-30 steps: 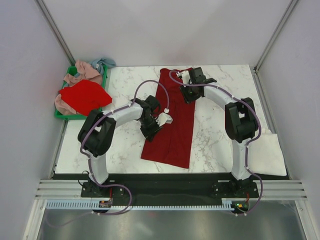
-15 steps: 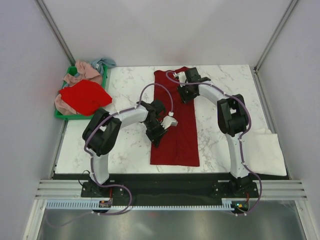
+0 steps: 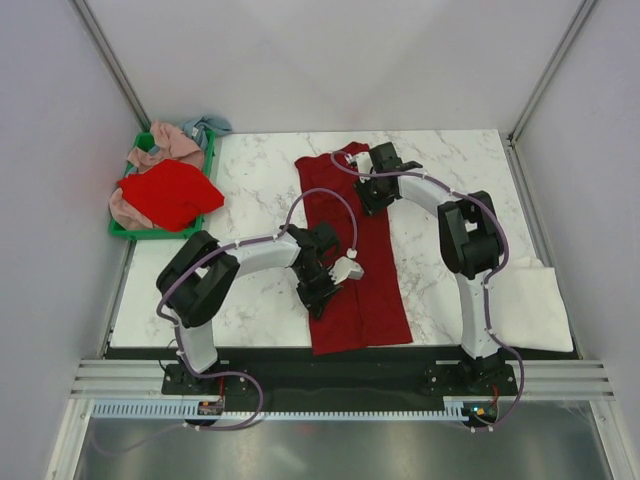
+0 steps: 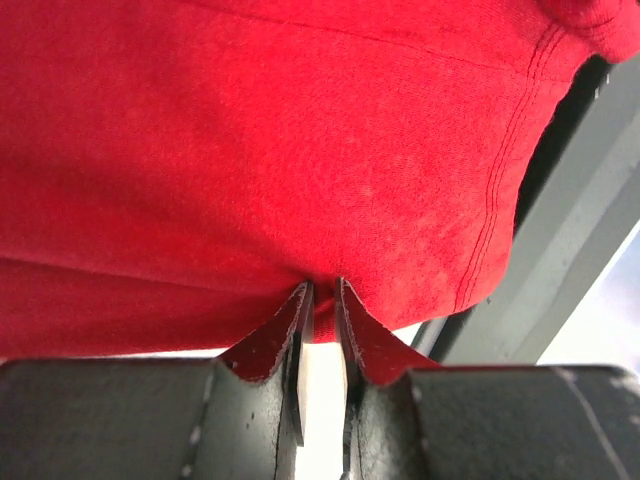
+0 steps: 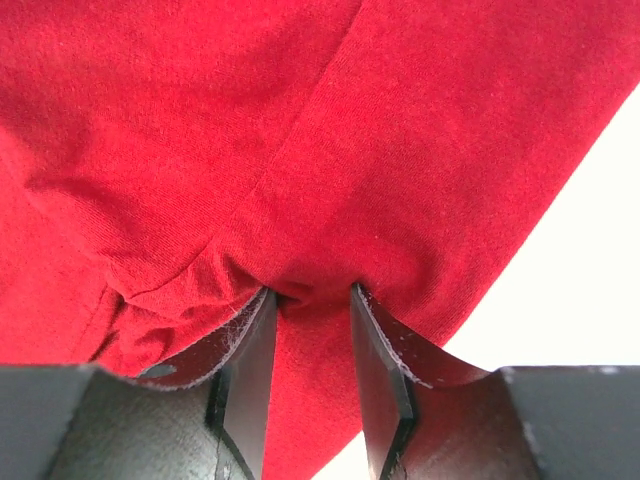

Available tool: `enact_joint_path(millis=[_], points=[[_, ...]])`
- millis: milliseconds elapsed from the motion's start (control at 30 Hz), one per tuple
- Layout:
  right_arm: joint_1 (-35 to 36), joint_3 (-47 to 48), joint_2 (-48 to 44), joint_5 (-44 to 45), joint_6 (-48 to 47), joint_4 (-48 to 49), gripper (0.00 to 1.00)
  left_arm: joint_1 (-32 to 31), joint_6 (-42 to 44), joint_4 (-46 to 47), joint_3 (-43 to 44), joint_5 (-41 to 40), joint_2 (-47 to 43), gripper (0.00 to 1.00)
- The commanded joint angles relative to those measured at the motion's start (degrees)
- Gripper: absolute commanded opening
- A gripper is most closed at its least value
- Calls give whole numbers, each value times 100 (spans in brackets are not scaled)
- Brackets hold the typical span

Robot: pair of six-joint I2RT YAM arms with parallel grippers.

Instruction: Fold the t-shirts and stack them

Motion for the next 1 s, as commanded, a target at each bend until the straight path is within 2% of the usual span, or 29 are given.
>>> enact_joint_path(millis=[0,300,400,433,500,533,567,600,633,700,733,800,833,900,967], points=[[-21,-466,-194,164,-8,-228,43,-32,-82,-292,-463,-308,-195,21],[-21,-634,-467,252,115,-166,42,91,-12,-450,-428,-660,-502,21],[-21,-485,-931,173,98,-228,42,319,59,-976,203,-678,-1029,23],[-21,-380,-1064,138,63,-254,43,416,76,-1152,858,-747,-1126,25],[-30,-301,-1449,111,-147,-254,44,792,94,-1312,1564,-1036,-1188,36],[-21,-257,-1582,24,-253,-237,44,960,85,-1303,2272,-1247,-1136,40],[-21,-248,-1671,-73,-349,-245,45,1136,68,-1303,2653,-1293,-1031,59],[-21,-239,-1785,-161,-463,-246,45,1485,24,-1286,3040,-1328,-891,65],[-21,-239,-1820,-257,-499,-289,46,1654,-20,-1303,3862,-1389,-446,66],[-30,-213,-1821,-503,-517,-473,45,2110,-309,-1382,4753,-1433,83,64],[-21,-204,-1812,-565,-500,-552,45,2252,-606,-1469,5593,-1329,686,61],[-21,-256,-1847,-627,-430,-676,45,2725,-924,-1558,6632,-760,1226,57],[-12,-317,-1891,-645,-421,-676,45,2876,-1230,-1471,6830,44,1594,56],[14,-457,-2031,-584,-490,-685,45,3105,-1435,-1147,6929,803,1782,55],[32,-528,-2128,-461,-596,-729,45,3158,-1619,-856,7007,913,2089,52]])
